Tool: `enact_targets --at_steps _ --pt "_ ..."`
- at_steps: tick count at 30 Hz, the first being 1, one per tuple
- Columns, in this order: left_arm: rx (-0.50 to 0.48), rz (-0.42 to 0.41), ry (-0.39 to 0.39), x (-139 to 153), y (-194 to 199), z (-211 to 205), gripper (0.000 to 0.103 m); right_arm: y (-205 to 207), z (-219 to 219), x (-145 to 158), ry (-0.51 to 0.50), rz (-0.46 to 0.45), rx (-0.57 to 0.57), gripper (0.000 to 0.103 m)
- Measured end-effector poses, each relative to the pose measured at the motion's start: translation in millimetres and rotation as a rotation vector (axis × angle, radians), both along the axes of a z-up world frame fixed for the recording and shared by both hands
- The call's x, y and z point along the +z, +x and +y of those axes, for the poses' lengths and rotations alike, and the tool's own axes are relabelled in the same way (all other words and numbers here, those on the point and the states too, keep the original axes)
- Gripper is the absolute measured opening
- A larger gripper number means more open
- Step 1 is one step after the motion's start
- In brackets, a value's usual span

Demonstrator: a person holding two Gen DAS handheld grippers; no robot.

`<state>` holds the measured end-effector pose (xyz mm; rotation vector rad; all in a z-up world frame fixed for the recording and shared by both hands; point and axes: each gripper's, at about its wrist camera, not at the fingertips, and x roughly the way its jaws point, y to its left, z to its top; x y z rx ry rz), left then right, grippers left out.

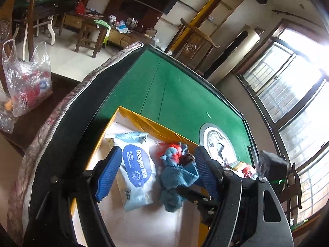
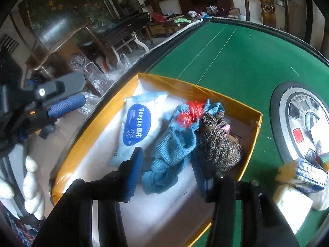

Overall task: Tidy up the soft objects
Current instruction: 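Carry the wipes pack and blue towel into the box and open both tools, then return to the pile and grasp the blue Vinda tissue pack with the left tool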

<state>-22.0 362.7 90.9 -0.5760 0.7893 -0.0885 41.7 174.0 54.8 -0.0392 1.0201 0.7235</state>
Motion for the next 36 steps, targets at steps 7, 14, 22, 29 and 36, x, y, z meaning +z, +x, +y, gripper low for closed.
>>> enact_targets --at_steps 7,14,22,29,36 --pt "-0.012 -0.015 -0.028 13.5 -27.3 -26.7 0.074 -35.6 -64.2 46.0 0.048 -0.181 -0.063 0.059" --pt "-0.182 -0.026 0.036 25.3 -37.6 -108.0 0.076 -51.7 -192.3 58.4 0.070 -0.284 -0.318 0.071" --pt "-0.305 0.104 0.054 -7.8 -20.7 -198.7 0.076 -47.0 -340.3 34.4 0.143 -0.270 -0.639 0.071" --pt "-0.246 0.168 0.118 -24.6 7.0 -238.6 0.076 -41.2 -401.4 14.7 0.258 -0.198 -0.727 0.071" --pt "-0.147 0.203 0.187 -57.8 51.8 -254.5 0.076 -51.0 -408.6 16.9 0.332 -0.208 -0.705 0.071"
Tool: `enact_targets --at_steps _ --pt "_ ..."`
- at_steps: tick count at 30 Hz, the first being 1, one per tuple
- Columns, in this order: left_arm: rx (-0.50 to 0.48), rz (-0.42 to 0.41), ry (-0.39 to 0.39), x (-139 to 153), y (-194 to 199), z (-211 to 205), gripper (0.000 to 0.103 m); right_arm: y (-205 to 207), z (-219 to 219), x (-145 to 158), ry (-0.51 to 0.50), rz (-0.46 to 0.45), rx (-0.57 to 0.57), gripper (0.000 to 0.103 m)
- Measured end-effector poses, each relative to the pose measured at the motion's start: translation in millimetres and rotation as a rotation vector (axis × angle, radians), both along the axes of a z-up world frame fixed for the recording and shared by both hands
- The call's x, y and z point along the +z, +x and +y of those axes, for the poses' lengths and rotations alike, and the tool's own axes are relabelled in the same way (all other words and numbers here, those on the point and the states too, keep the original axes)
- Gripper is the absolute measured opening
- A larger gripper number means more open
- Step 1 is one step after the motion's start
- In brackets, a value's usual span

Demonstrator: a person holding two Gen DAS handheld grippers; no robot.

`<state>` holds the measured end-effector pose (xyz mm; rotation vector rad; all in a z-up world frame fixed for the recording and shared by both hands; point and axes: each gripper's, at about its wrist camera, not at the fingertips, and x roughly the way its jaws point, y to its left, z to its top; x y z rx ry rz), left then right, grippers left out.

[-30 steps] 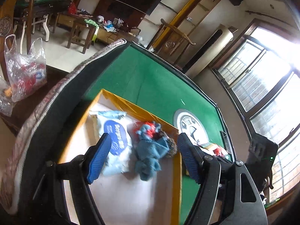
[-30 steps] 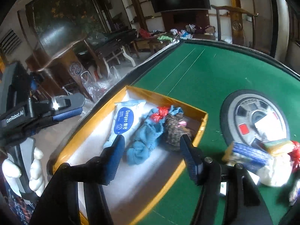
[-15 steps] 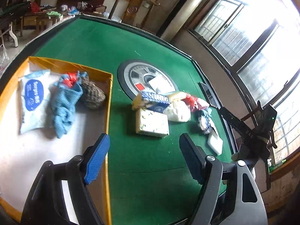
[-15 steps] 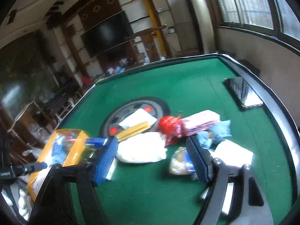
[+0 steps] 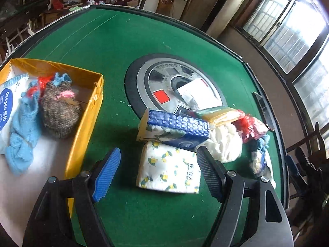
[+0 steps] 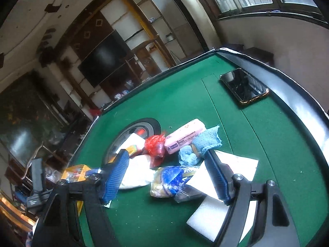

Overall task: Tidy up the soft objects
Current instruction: 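Return to the pile and grasp the blue Vinda tissue pack with the left tool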

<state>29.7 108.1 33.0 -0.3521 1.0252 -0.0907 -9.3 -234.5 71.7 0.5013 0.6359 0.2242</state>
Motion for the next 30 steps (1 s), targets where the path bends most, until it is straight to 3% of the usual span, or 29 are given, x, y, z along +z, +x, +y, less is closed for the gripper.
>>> enact_targets --at_steps 4,8,10,12,14,17,19,23,27,30 --pt "-0.111 0.016 0.012 -11.2 1.7 -27.8 0.077 0.4 6.3 -3.5 -0.008 0.004 0.011 0.071" --pt "-0.420 0.077 -0.102 -3.0 -31.7 -68.5 0.077 2.3 8.9 -6.7 -0.017 0.004 0.017 0.071" --pt "-0.486 0.030 -0.041 14.7 -51.0 -78.2 0.077 1.5 8.9 -6.4 -0.018 0.003 0.014 0.071" --pt "-0.457 -0.066 0.043 38.0 -57.5 -74.6 0.077 0.8 7.2 -6.8 -0.010 0.001 0.010 0.071" --pt "-0.364 -0.163 0.113 59.5 -50.6 -60.0 0.079 1.2 5.9 -8.3 -0.006 0.008 0.004 0.072" --pt "-0.246 -0.204 0.157 71.6 -24.6 -33.9 0.079 2.6 4.2 -11.3 0.003 0.023 -0.003 0.072" --pt "-0.164 -0.185 0.162 68.8 -5.6 -20.1 0.079 3.3 3.8 -12.0 0.004 0.027 -0.005 0.072" --pt "-0.111 -0.062 0.151 36.9 18.7 -8.5 0.079 5.4 4.9 -13.1 -0.002 0.039 0.000 0.072" --pt "-0.145 0.044 0.126 -1.3 22.8 -23.9 0.079 7.3 6.7 -15.3 -0.009 0.055 0.005 0.072" --pt "-0.261 0.106 0.002 -7.3 5.2 -40.0 0.079 8.1 8.3 -16.5 -0.018 0.063 0.007 0.072"
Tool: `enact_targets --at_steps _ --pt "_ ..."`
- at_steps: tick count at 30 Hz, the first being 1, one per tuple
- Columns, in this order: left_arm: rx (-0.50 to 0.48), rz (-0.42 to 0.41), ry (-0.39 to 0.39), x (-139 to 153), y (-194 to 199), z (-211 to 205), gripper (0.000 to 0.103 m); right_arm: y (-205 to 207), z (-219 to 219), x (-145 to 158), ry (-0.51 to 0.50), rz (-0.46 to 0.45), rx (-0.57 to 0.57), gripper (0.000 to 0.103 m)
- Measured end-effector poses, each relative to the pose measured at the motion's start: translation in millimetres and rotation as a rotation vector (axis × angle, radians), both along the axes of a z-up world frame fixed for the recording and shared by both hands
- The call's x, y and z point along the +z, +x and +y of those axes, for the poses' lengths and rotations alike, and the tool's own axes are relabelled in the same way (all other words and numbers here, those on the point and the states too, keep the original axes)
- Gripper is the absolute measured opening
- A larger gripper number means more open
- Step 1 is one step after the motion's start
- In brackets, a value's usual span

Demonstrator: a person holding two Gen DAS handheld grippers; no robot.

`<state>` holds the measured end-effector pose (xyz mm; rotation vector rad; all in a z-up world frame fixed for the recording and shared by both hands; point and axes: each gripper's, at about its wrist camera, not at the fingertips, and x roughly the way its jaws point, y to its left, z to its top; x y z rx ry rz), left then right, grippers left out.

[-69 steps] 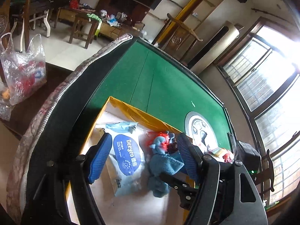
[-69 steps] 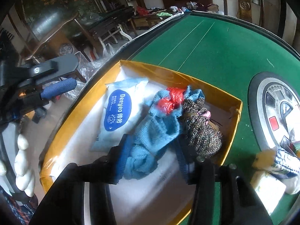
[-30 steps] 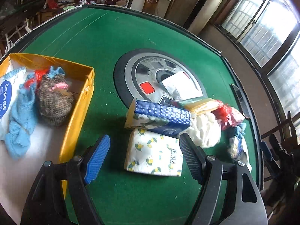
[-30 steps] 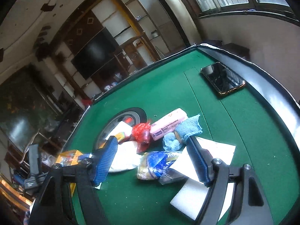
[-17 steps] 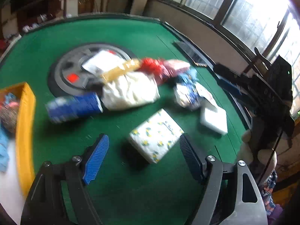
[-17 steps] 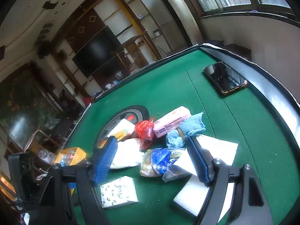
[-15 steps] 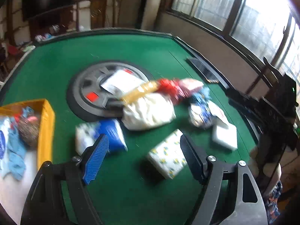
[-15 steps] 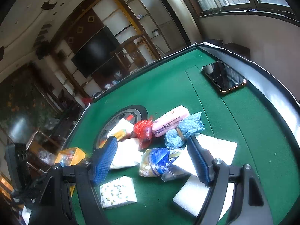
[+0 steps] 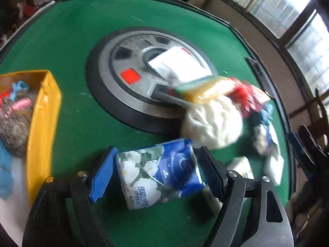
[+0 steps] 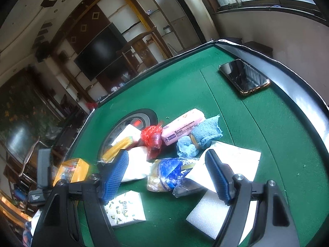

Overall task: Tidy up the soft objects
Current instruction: 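Return to the pile and grasp the blue Vinda tissue pack with the left tool, then grasp the yellow-patterned Nanjiren tissue pack with the right tool while the left holds the Vinda pack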

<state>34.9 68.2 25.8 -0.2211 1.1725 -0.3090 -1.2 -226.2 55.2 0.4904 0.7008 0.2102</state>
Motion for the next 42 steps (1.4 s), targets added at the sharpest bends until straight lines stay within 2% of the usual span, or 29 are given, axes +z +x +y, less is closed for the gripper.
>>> enact_targets --at_steps 3,4,5,8,10,16,19,22,23,24,25,27,34,37,39,41,42 --pt "-0.172 0.047 -0.177 16.1 -36.6 -12.0 0.079 -0.2 1.6 -0.7 -0.002 0.006 0.005 0.072" --pt "-0.211 0.035 -0.200 22.7 -47.6 -14.1 0.079 -0.3 2.1 -0.6 -0.003 0.007 0.006 0.072" --pt "-0.231 0.002 -0.176 31.0 -56.8 -16.2 0.079 -0.5 2.5 -0.7 -0.004 0.007 0.007 0.072" --pt "-0.235 -0.161 0.039 48.3 -69.4 -24.0 0.080 -0.7 3.9 -1.1 -0.012 0.010 0.008 0.072" --pt "-0.208 -0.168 0.084 46.6 -66.1 -27.4 0.080 -0.5 3.7 -2.5 -0.017 0.013 0.005 0.072" --pt "-0.046 -0.104 0.018 22.3 -37.2 -26.9 0.080 -0.1 3.3 -3.2 -0.025 0.021 -0.004 0.072" --pt "-0.049 -0.100 0.090 7.4 -31.8 -47.7 0.081 -0.4 4.6 -2.3 -0.025 0.022 -0.001 0.072" --pt "-0.068 -0.146 0.129 8.5 -34.4 -59.6 0.079 -0.9 5.2 -1.5 -0.023 0.019 0.003 0.072" --pt "-0.073 -0.146 0.119 9.7 -33.7 -59.1 0.076 -1.1 5.3 -1.2 -0.021 0.017 0.005 0.072" --pt "-0.074 -0.140 0.091 9.7 -33.1 -56.0 0.061 -1.2 5.5 -0.7 -0.019 0.016 0.007 0.072" --pt "-0.076 -0.133 0.062 8.7 -32.8 -51.7 0.052 -1.4 5.5 -0.5 -0.018 0.014 0.007 0.072" --pt "-0.082 -0.129 0.032 7.4 -34.5 -44.6 0.052 -1.5 5.7 -0.4 -0.020 0.013 0.006 0.072" --pt "-0.040 -0.149 0.002 13.7 -57.5 -24.9 0.052 -1.0 7.3 0.6 -0.044 0.021 0.002 0.072" --pt "-0.022 -0.142 0.056 12.1 -65.6 -24.8 0.054 -0.8 6.8 0.1 -0.051 0.019 0.002 0.072" --pt "0.008 -0.129 0.056 5.5 -65.2 -24.9 0.060 -1.0 8.0 0.2 -0.069 0.016 0.002 0.072" --pt "0.005 -0.163 0.094 4.2 -66.6 -32.2 0.060 -2.4 10.6 1.9 -0.092 0.003 0.005 0.072" --pt "-0.003 -0.179 0.107 3.7 -67.6 -35.3 0.057 -3.6 11.9 3.3 -0.111 -0.008 0.002 0.072"
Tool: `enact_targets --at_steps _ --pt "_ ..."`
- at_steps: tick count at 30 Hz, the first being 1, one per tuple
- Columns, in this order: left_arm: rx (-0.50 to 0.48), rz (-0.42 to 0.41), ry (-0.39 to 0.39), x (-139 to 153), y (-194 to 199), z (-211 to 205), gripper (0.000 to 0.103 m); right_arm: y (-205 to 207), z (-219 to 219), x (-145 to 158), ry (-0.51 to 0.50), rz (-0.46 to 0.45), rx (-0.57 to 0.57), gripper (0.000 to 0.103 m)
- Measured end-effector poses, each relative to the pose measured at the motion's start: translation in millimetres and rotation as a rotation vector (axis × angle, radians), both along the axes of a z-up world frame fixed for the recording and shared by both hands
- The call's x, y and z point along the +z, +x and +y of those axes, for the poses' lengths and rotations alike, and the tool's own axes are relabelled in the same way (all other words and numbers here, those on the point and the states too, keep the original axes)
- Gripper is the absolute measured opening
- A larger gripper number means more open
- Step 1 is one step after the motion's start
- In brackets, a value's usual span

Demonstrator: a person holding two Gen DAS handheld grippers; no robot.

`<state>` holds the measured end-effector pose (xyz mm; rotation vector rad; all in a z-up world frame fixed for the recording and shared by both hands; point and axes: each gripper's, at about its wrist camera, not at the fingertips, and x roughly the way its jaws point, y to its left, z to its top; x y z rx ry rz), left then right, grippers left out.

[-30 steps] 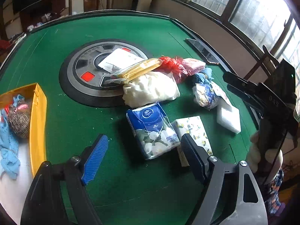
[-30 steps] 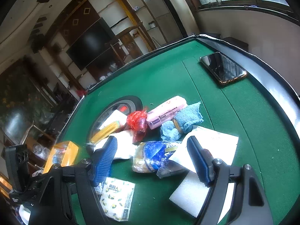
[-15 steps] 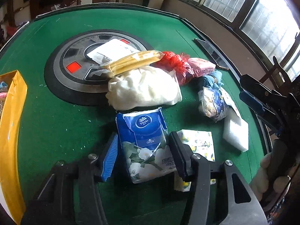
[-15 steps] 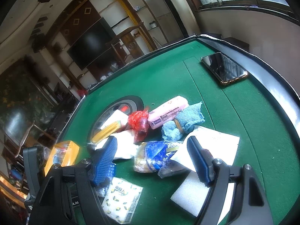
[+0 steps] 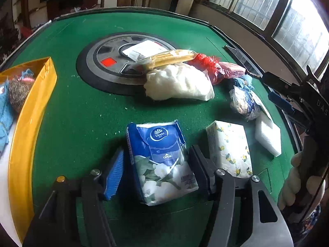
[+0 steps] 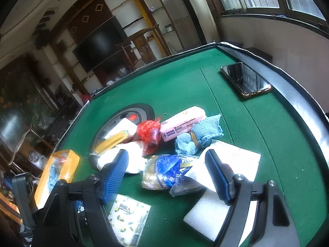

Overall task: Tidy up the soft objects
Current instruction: 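Grasp the yellow-patterned Nanjiren tissue pack with the right tool while the left holds the Vinda pack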

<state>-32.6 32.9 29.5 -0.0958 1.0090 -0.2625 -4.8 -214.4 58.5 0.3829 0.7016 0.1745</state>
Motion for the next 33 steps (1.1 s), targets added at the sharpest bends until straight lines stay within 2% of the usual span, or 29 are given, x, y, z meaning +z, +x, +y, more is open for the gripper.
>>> enact_targets --at_steps 1,4,8,11,13,15,19,23,25,26,29,33 --pt "-0.001 -0.005 -0.017 0.0 -1.2 0.4 0.054 -1.3 1.5 1.2 -0.020 -0.012 -0.004 0.072" --pt "0.002 0.016 -0.160 6.1 -10.9 19.3 0.053 -4.9 5.2 4.0 -0.063 -0.040 -0.004 0.072" --pt "0.037 -0.051 -0.284 29.3 -39.9 56.3 0.054 -18.1 17.7 12.0 -0.104 -0.071 -0.019 0.072" --pt "0.064 -0.086 -0.332 41.8 -59.7 88.2 0.054 -33.4 25.3 5.8 0.061 0.020 0.030 0.072" --pt "0.084 -0.099 -0.355 45.1 -68.2 105.4 0.054 -40.9 41.0 -2.4 0.108 0.073 0.087 0.072" --pt "0.100 -0.106 -0.368 45.8 -73.8 120.7 0.054 -39.8 65.0 -12.5 0.050 0.134 0.139 0.072" --pt "0.136 -0.109 -0.383 42.8 -84.8 146.2 0.054 -24.8 93.2 -31.2 -0.117 0.228 0.141 0.072" --pt "0.203 -0.124 -0.375 41.4 -94.0 180.5 0.054 -12.7 112.6 -38.4 -0.244 0.255 0.141 0.071" --pt "0.251 -0.129 -0.358 41.5 -98.0 203.9 0.054 -11.9 121.4 -38.4 -0.299 0.251 0.149 0.059" --pt "0.275 -0.129 -0.352 41.0 -98.9 214.1 0.054 -11.4 123.4 -38.2 -0.318 0.254 0.152 0.047" --pt "0.344 -0.124 -0.330 37.5 -103.5 249.5 0.054 -14.6 125.2 -35.9 -0.309 0.247 0.169 0.047" --pt "0.400 -0.104 -0.291 29.9 -101.9 281.8 0.054 -22.6 130.5 -17.6 -0.270 0.209 0.182 0.047"
